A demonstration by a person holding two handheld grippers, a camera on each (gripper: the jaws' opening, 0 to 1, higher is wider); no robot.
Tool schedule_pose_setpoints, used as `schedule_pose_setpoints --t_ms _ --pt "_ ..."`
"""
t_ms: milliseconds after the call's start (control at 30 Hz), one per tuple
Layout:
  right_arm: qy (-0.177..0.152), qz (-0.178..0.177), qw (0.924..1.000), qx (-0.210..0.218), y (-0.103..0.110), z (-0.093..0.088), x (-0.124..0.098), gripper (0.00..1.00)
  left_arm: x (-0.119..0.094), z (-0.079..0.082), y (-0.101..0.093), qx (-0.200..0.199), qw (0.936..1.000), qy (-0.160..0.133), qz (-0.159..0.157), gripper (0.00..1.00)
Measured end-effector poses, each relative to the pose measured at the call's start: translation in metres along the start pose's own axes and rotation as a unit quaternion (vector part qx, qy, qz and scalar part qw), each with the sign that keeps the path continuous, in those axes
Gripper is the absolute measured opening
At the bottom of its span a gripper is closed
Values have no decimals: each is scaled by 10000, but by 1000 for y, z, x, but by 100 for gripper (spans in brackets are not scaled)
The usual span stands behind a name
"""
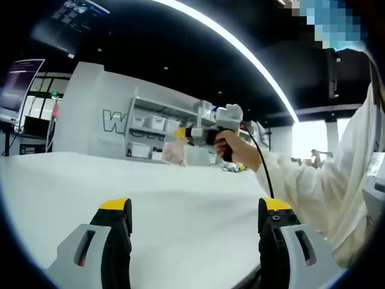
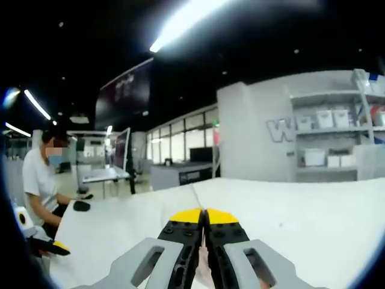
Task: Open the resealable bag by pulling the two sides of the seal apart until the entire bag opening is separated and visibly accessible.
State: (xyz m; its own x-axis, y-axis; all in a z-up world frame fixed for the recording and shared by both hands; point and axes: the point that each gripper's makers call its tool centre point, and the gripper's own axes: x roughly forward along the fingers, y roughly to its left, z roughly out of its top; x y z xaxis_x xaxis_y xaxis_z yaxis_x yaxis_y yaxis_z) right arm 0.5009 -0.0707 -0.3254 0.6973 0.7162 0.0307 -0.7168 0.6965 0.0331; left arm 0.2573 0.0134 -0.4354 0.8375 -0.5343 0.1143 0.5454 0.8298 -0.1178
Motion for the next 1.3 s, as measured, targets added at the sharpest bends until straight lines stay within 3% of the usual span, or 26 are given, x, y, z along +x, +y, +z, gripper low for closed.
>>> schedule_pose_setpoints --t_ms 433,867,1300 --pt "59 -112 9998 -172 -10 -5 9 0 0 -1 0 24 10000 27 19 86" --pt "270 -281 9965 -745 -18 -9 27 0 -1 -1 1 42 10000 49 23 85" --pt "408 -307 9953 -823 -24 -14 41 0 -1 -2 2 22 10000 71 17 85"
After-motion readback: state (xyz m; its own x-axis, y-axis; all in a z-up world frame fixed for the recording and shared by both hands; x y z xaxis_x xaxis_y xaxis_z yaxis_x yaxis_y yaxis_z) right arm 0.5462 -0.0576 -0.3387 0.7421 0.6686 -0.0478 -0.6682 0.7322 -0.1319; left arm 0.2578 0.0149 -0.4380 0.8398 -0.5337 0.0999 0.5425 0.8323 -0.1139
